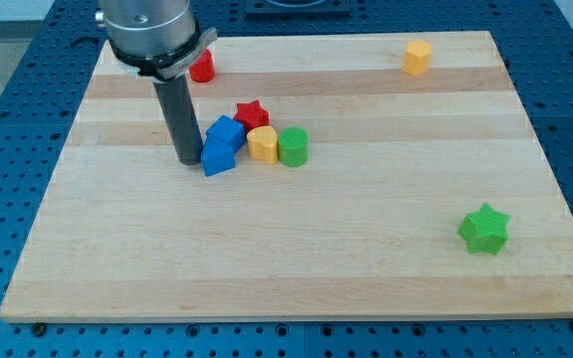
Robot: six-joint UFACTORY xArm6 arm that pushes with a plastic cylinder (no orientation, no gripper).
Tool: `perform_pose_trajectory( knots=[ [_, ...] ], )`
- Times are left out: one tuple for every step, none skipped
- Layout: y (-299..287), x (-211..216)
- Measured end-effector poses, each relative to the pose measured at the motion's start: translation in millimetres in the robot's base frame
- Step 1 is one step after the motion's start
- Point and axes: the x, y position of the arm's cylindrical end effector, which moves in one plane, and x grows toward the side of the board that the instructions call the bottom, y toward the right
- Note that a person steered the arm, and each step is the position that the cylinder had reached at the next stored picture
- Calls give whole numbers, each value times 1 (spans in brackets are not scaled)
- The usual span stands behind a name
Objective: Push the red circle towards the group of blocks
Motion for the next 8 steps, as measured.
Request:
perform_pose_trajectory(
  knots=[
    [-16, 17],
    [-101, -87],
    [-166, -129],
    [-143, -217],
    [-159, -223],
    [-167, -222],
    [-167, -219],
    [-167, -218]
  ],
)
